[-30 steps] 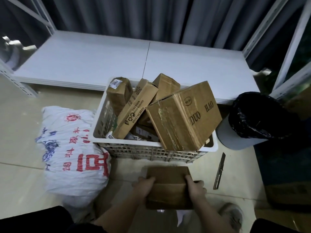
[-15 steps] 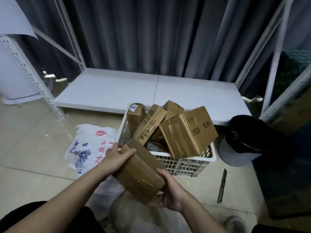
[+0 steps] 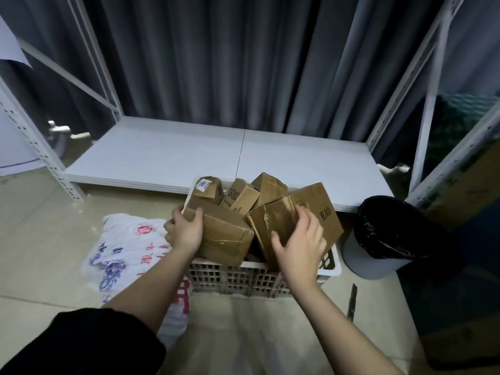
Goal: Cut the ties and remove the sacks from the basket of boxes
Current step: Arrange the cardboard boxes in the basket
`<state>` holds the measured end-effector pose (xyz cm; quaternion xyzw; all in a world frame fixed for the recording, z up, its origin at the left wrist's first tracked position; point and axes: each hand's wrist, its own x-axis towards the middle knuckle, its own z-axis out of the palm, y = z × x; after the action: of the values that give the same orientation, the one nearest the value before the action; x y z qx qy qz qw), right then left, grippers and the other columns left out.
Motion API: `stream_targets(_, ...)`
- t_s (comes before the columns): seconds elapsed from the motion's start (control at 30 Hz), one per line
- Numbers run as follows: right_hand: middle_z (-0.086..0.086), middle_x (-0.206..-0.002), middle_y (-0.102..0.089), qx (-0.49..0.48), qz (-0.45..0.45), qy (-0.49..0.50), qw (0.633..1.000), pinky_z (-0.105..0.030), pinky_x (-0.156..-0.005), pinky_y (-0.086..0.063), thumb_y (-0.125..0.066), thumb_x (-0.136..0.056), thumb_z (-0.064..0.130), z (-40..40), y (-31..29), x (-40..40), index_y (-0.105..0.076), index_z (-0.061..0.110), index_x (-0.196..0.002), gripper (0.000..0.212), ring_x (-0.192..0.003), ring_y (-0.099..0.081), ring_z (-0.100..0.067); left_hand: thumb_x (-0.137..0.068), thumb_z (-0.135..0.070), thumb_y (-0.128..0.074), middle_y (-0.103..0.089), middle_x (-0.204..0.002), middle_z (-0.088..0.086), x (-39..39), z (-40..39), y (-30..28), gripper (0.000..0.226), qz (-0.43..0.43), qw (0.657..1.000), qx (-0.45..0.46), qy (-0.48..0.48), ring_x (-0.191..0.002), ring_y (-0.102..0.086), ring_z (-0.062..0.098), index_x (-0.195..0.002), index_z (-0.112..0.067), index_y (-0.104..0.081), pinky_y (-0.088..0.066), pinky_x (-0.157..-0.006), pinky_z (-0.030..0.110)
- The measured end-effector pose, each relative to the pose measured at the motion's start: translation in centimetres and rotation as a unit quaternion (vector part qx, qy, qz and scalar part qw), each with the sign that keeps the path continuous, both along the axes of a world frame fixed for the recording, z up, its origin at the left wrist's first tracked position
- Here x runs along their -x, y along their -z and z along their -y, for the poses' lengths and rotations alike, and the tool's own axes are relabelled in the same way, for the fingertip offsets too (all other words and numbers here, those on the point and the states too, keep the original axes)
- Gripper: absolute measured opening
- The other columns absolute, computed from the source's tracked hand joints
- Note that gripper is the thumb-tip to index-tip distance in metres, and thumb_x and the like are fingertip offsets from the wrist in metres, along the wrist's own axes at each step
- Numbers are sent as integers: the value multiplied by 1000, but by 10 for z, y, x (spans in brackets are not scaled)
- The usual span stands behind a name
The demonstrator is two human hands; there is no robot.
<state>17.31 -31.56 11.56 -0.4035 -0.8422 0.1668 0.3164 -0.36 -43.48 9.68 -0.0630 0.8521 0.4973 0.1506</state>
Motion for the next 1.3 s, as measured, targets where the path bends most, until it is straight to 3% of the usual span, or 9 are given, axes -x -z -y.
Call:
stream_targets(0.13, -4, -157, -17, 61, 177, -1, 982, -53, -109, -28, -67, -79, 49, -45, 17, -6, -6, 25, -152, 98, -143, -19, -30, -90, -60, -38, -31, -144, 21, 3, -11, 28, 66, 68, 998, -6, -11, -130, -34, 42, -144, -25, -24, -29, -109, 49)
stream_targets(0.3, -1, -158, -17, 40, 161, -120, 979, -45, -116, -25, -73, -79, 37, -90, 31, -20, -12, 21, -151, 96, -144, -21, -26, -57, -73, -67, -32, -147, 12, 18, 11, 46, 114, 182, 973, -84, 112, -130, -38, 36, -147, -34, -8, -36, -108, 49)
stream_targets(0.5, -2, -154, -18, 56, 139, -177, 973, -35, -115, -27, -81, -72, 22, -118, 54, -60, -14, 13, -151, 104, -140, -29, -20, -50, -56, -85, -24, -152, 13, 11, 20, 53, 136, 18, 980, -46, 191, -138, -29, 30, -151, -23, 0, -30, -114, 44)
stream_targets(0.77, -2, -158, -2, 75, 288, -175, 938, -34, -105, -40, -71, -76, 3, -165, 59, -61, 4, 18, -152, 108, -137, -35, -29, -68, -46, -79, -19, -145, 11, 6, 23, 48, 98, -54, 942, 56, 325, -130, -39, 36, -145, -37, -19, -38, -109, 46)
stream_targets(0.87, -1, -159, -4, 247, 235, -205, 917, -38, -116, -26, -76, -65, 26, -172, 51, -60, 3, 23, -152, 118, -145, -16, -24, -66, -49, -79, -26, -141, 11, 8, 18, 49, 90, -82, 950, 77, 293, -126, -43, 34, -138, -33, -29, -43, -104, 47)
stream_targets(0.97, 3, -149, -22, 441, 106, -186, 872, -34, -107, -31, -68, -43, 71, -168, 21, -50, -9, 28, -151, 131, -135, -28, -17, -67, -50, -78, -28, -140, 15, 9, 14, 55, 90, -79, 959, 88, 258, -125, -44, 37, -139, -34, -26, -43, -103, 50)
stream_targets(1.07, 7, -139, -32, 454, 43, -143, 879, -31, -99, -30, -57, -35, 90, -161, 14, -39, -22, 30, -149, 133, -122, -34, -12, -69, -50, -77, -25, -144, 17, 9, 15, 57, 94, -56, 952, 102, 282, -128, -41, 39, -142, -33, -21, -38, -107, 51)
stream_targets(1.17, -2, -155, -23, 407, 25, -89, 909, -46, -113, -27, -51, -40, 94, -153, 32, -31, -18, 28, -150, 132, -137, -30, -23, -72, -60, -70, -11, -154, 11, 7, 17, 50, 96, -115, 928, 143, 324, -139, -28, 36, -147, -32, -17, -31, -112, 50)
stream_targets(1.3, -3, -156, -23, 393, 10, -56, 918, -52, -115, -22, -43, -52, 92, -150, 38, -30, -21, 29, -149, 118, -141, -25, -25, -61, -83, -29, -3, -159, 5, -3, 19, 44, 102, -214, 903, 204, 313, -146, -9, 29, -149, -33, -16, -20, -116, 52)
